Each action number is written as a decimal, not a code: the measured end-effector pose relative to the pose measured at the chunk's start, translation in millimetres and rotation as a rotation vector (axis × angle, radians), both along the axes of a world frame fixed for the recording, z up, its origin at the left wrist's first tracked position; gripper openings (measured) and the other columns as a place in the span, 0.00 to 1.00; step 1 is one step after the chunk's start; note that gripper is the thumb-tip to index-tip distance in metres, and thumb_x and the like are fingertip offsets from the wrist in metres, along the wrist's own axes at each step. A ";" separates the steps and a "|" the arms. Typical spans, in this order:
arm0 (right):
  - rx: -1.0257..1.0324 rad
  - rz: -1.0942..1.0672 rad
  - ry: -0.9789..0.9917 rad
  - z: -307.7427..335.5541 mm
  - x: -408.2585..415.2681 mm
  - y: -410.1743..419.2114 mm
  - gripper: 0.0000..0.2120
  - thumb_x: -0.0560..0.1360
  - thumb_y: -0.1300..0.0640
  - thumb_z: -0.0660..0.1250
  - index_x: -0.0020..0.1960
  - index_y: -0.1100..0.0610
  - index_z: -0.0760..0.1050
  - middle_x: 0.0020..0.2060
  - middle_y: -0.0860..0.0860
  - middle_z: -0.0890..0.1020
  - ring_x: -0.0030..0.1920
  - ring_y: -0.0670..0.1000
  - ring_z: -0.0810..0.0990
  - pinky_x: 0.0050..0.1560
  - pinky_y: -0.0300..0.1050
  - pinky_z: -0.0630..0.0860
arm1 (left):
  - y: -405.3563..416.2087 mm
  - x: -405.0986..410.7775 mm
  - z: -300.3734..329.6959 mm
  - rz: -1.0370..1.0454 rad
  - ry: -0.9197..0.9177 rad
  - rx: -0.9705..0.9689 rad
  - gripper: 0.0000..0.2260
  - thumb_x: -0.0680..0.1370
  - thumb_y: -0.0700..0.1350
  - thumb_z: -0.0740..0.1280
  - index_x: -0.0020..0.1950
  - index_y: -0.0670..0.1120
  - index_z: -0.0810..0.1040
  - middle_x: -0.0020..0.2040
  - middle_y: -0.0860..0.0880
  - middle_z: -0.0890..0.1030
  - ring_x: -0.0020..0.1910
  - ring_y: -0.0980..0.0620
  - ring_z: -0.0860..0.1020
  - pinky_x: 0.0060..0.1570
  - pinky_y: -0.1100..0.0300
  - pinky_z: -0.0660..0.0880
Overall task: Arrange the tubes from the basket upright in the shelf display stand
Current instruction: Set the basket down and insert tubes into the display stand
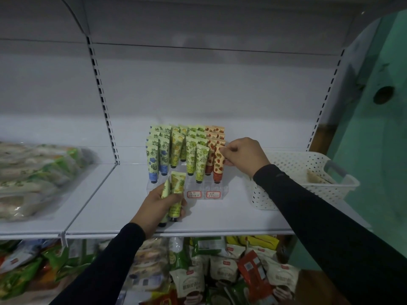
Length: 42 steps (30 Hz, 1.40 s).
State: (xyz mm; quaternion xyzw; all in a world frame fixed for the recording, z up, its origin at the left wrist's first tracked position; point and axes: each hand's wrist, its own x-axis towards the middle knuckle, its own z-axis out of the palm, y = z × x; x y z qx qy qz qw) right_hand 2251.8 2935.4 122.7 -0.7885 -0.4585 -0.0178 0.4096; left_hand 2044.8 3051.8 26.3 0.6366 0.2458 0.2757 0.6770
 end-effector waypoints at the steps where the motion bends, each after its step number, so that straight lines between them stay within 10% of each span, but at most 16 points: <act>1: -0.001 -0.001 0.003 -0.2 0.3 0.1 0.18 0.78 0.56 0.67 0.37 0.70 0.74 0.36 0.61 0.84 0.35 0.46 0.85 0.49 0.49 0.81 | -0.1 0.0 0.0 -0.003 -0.002 -0.001 0.04 0.79 0.35 0.65 0.53 0.35 0.74 0.38 0.39 0.81 0.32 0.44 0.78 0.33 0.52 0.77; 14: -0.063 -0.062 0.056 0.2 -3.3 -3.3 0.26 0.79 0.44 0.63 0.27 0.56 0.68 0.34 0.55 0.85 0.33 0.42 0.83 0.36 0.32 0.73 | 0.7 -0.4 -0.6 -0.009 -0.013 -0.016 0.06 0.79 0.35 0.65 0.54 0.34 0.74 0.38 0.40 0.81 0.32 0.43 0.78 0.34 0.50 0.76; 19: -0.070 -0.087 0.002 4.4 -0.6 -5.0 0.26 0.79 0.40 0.61 0.30 0.58 0.66 0.40 0.65 0.82 0.42 0.61 0.83 0.45 0.50 0.78 | 1.8 -0.5 -1.5 -0.010 -0.013 -0.014 0.07 0.79 0.35 0.65 0.55 0.33 0.74 0.38 0.40 0.81 0.32 0.43 0.78 0.34 0.51 0.76; 24: -0.022 -0.148 -0.120 7.9 -2.5 -10.6 0.26 0.80 0.43 0.59 0.31 0.61 0.69 0.35 0.63 0.81 0.38 0.60 0.80 0.42 0.47 0.75 | 3.8 -1.4 -0.3 -0.021 -0.010 -0.002 0.06 0.79 0.36 0.66 0.54 0.34 0.75 0.40 0.40 0.82 0.34 0.43 0.79 0.34 0.52 0.77; 31: 0.224 -0.154 -0.134 9.5 -18.4 -20.0 0.17 0.79 0.47 0.63 0.43 0.58 0.82 0.36 0.47 0.82 0.39 0.46 0.80 0.39 0.25 0.68 | -5.2 -1.5 22.3 -0.124 -0.057 0.070 0.06 0.77 0.41 0.70 0.52 0.41 0.80 0.43 0.43 0.84 0.37 0.45 0.80 0.35 0.55 0.76; 42: -0.012 -0.006 -0.108 -14.5 -30.5 -13.6 0.20 0.75 0.42 0.68 0.58 0.57 0.81 0.50 0.49 0.83 0.52 0.47 0.80 0.48 0.37 0.71 | -15.8 17.6 17.8 -0.123 0.033 0.110 0.09 0.77 0.45 0.71 0.55 0.43 0.80 0.47 0.43 0.85 0.38 0.48 0.80 0.37 0.54 0.76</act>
